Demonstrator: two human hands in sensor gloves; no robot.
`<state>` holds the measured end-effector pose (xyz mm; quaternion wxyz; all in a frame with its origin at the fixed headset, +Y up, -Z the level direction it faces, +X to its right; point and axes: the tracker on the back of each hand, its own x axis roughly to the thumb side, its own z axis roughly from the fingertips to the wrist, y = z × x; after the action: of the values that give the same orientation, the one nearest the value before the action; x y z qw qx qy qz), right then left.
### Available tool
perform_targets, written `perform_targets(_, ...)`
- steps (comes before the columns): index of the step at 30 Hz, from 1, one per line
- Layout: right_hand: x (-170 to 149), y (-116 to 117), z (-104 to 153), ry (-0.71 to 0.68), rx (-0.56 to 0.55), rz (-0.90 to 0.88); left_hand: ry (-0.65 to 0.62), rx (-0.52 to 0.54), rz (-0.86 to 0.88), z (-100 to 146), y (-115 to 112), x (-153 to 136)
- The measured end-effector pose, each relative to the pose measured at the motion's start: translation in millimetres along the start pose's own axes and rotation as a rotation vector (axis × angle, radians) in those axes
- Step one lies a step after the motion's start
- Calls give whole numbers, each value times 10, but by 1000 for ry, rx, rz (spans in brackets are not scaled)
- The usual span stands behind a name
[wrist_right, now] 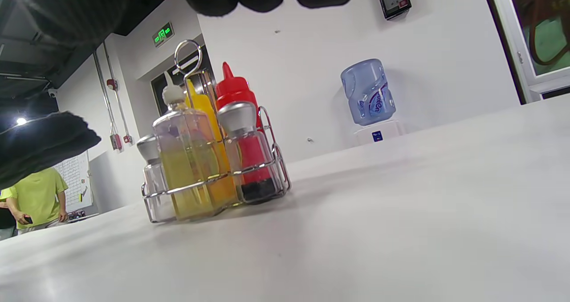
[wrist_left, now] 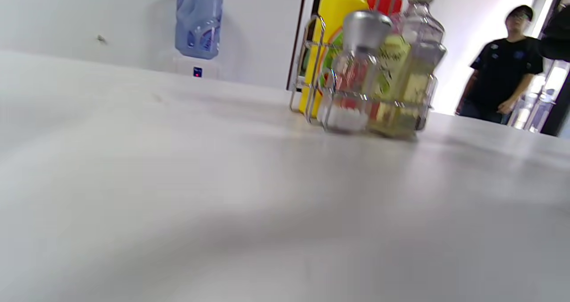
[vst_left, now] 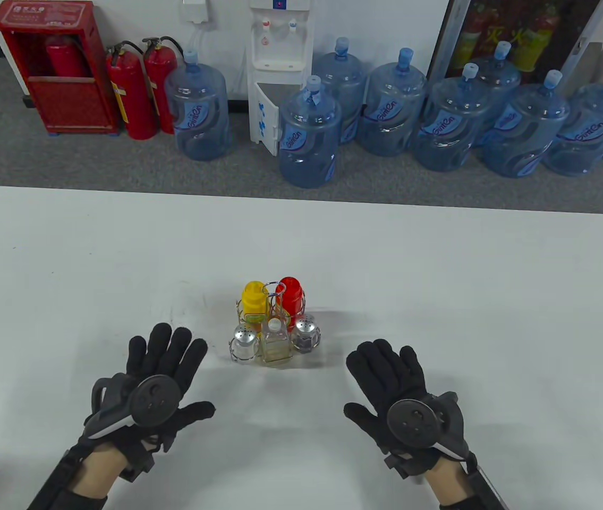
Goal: Hold seasoning rack and insert seasoning bottles through ring holders
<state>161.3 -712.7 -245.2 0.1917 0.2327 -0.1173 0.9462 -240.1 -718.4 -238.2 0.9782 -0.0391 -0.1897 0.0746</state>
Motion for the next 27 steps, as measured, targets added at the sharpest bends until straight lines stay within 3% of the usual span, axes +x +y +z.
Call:
perform_targets(4,17,32,-5,-2,9,9,-25,9,-59,27,-8,58)
perform_targets(27,-59,82,6,32,37,-19,-76,2,9,25,-29,72)
